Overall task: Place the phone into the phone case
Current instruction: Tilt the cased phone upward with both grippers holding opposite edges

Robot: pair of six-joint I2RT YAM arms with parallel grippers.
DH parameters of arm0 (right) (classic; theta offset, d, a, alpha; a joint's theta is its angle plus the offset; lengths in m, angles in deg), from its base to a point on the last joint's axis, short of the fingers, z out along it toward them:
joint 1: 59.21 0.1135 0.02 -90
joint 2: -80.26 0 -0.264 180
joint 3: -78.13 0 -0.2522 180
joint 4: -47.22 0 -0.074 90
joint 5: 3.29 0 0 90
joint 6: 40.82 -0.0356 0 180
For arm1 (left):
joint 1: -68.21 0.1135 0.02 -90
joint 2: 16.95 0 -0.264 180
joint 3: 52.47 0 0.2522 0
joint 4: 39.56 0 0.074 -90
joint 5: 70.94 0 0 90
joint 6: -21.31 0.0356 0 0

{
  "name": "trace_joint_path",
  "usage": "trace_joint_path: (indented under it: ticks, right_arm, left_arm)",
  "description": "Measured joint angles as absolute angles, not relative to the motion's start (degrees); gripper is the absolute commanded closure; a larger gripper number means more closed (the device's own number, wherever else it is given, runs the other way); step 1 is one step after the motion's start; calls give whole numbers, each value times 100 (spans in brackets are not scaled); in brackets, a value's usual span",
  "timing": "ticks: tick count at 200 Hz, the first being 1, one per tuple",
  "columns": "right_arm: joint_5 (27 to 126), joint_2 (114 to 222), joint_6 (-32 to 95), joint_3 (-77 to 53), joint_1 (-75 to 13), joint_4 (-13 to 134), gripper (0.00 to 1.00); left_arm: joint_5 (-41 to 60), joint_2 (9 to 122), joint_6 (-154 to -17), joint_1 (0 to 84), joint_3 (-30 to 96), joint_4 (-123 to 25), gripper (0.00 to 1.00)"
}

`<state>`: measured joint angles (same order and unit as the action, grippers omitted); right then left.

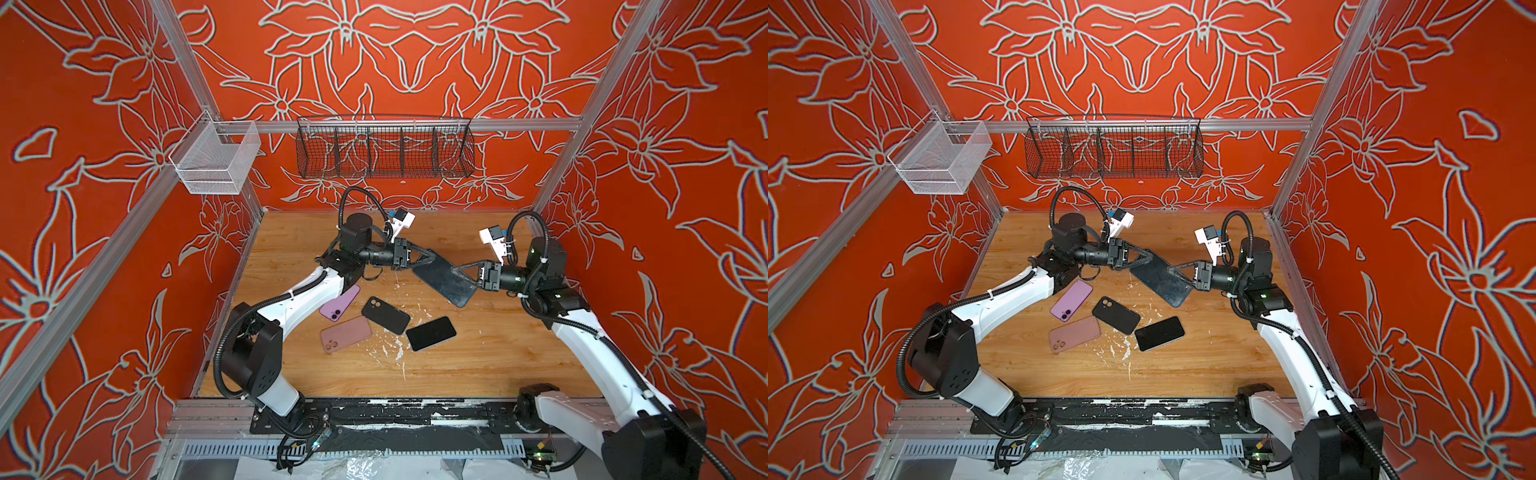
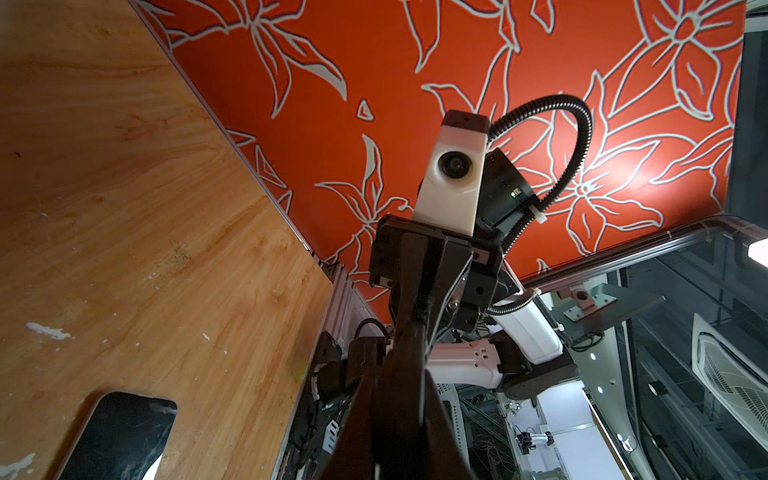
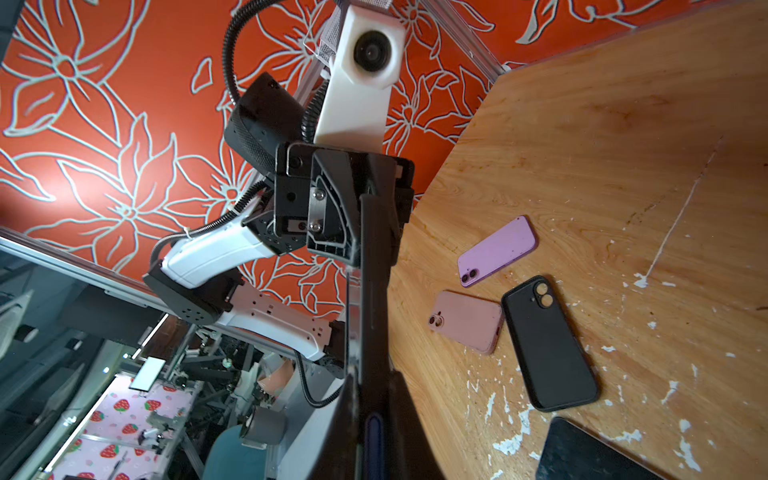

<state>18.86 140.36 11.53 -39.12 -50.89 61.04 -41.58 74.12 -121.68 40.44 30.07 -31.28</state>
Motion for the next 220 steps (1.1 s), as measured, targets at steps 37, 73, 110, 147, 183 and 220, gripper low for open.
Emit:
trace_joint_path:
  ticks: [37, 73, 110, 147, 183, 220]
  right_arm:
    - [2301, 14034, 823, -4056, -5058, 5826, 100]
    - [2799, 13997, 191, -4471, -4973, 5158, 100]
    - [3628, 13898, -362, -4832, -4704, 4591, 100]
    - [4659, 13859, -744, -5002, -4363, 4091, 100]
    - [5201, 13693, -1123, -5219, -4252, 3715, 100]
    - [5599, 13682, -1394, -5359, -4195, 3444, 100]
  left_arm:
    - [-3815, 7517, -12380, 4068, 3000, -2962, 65]
    - [-3251, 7528, -13079, 4079, 2495, -1937, 58]
    - [-2682, 7950, -14251, 4090, 1999, -227, 65]
    - [-2359, 8341, -14972, 4009, 1988, 813, 60]
    - [-2114, 8352, -15147, 3897, 1955, 1136, 60]
    - [-1931, 8352, -15136, 3777, 1857, 1128, 69]
